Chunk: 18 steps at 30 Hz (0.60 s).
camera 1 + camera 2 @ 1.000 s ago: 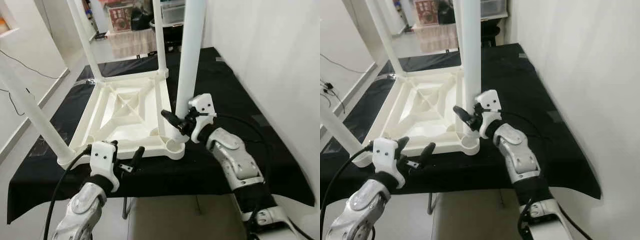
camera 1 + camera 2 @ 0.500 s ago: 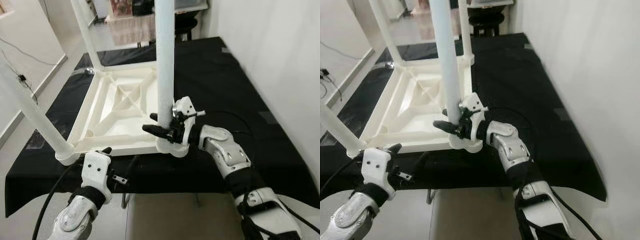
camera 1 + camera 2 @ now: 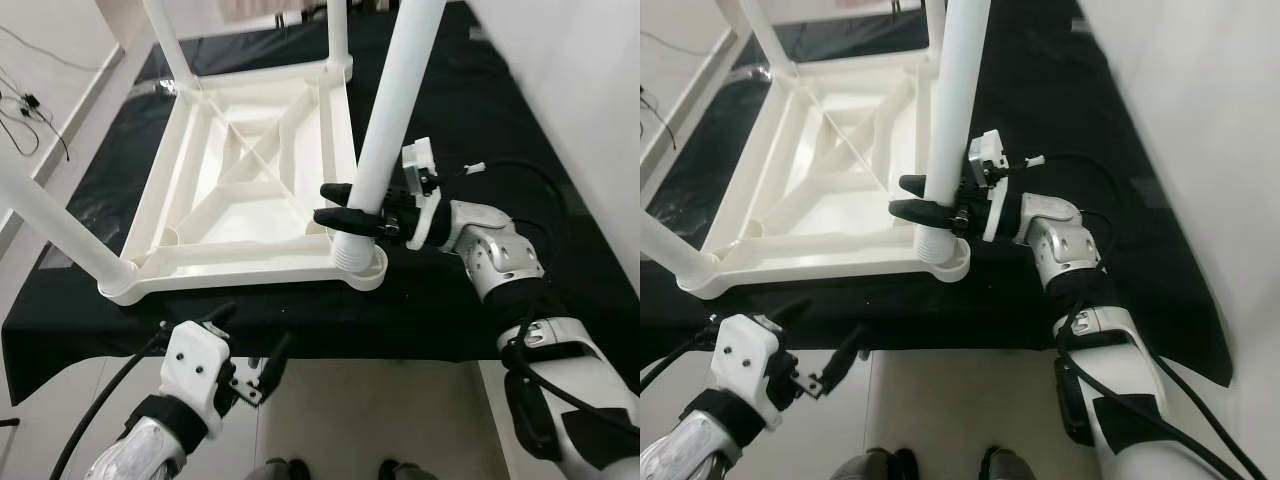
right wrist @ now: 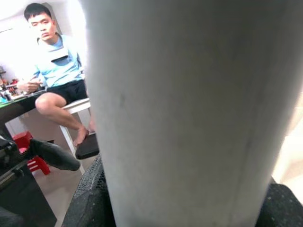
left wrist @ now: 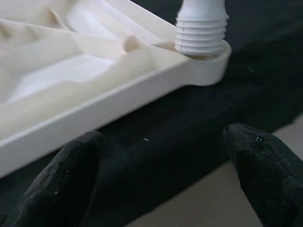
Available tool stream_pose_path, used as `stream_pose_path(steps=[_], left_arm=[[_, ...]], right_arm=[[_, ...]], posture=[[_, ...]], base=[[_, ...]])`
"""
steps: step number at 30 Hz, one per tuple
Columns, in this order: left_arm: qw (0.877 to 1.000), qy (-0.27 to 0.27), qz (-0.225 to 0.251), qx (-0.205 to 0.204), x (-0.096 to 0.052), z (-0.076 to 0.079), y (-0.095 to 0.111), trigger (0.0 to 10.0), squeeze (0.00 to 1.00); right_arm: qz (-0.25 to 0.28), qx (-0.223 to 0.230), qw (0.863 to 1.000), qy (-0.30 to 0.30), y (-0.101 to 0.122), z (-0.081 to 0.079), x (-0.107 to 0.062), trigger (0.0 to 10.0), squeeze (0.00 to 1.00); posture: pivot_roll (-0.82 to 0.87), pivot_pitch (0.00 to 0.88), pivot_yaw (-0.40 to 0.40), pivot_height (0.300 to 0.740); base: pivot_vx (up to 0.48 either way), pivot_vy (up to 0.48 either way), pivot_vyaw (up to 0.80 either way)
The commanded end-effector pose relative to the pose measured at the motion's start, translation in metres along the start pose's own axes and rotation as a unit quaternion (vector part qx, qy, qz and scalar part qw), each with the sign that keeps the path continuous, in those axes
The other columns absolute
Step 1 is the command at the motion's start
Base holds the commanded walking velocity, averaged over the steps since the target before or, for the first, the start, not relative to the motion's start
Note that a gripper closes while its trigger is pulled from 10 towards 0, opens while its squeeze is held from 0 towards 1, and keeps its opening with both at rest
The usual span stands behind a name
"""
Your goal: Building children table
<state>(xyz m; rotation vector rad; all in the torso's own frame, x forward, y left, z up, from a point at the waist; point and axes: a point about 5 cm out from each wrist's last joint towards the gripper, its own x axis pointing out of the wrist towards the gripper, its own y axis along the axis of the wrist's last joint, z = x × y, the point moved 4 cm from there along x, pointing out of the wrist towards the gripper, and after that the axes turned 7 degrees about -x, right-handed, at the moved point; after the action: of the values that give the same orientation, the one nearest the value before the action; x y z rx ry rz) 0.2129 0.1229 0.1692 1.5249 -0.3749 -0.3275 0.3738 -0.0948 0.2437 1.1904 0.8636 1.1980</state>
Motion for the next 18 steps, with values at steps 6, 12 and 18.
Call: stream_pose_path(steps=[6,12,18], left_arm=[[0.999,-0.033,-0.014,-0.019,-0.008,0.006,0.001,10.0,0.0],[0.999,-0.042,-0.012,-0.033,-0.009,0.008,0.004,10.0,0.0],[0.998,-0.045,-0.007,-0.037,-0.01,0.009,0.007,10.0,0.0]], right_arm=[[-0.043,-0.04,0.998,0.029,-0.002,0.002,0.0,10.0,0.0],[-0.082,-0.06,0.992,0.08,-0.01,-0.008,0.0,10.0,0.0],[-0.176,-0.126,0.961,0.171,-0.028,-0.028,0.006,10.0,0.0]], posture=[[0.07,0.329,0.117,0.74],[0.06,0.338,0.116,0.74],[0.05,0.339,0.108,0.74]], base=[[0.0,0.0,0.0],[0.0,0.0,0.0],[0.0,0.0,0.0]])
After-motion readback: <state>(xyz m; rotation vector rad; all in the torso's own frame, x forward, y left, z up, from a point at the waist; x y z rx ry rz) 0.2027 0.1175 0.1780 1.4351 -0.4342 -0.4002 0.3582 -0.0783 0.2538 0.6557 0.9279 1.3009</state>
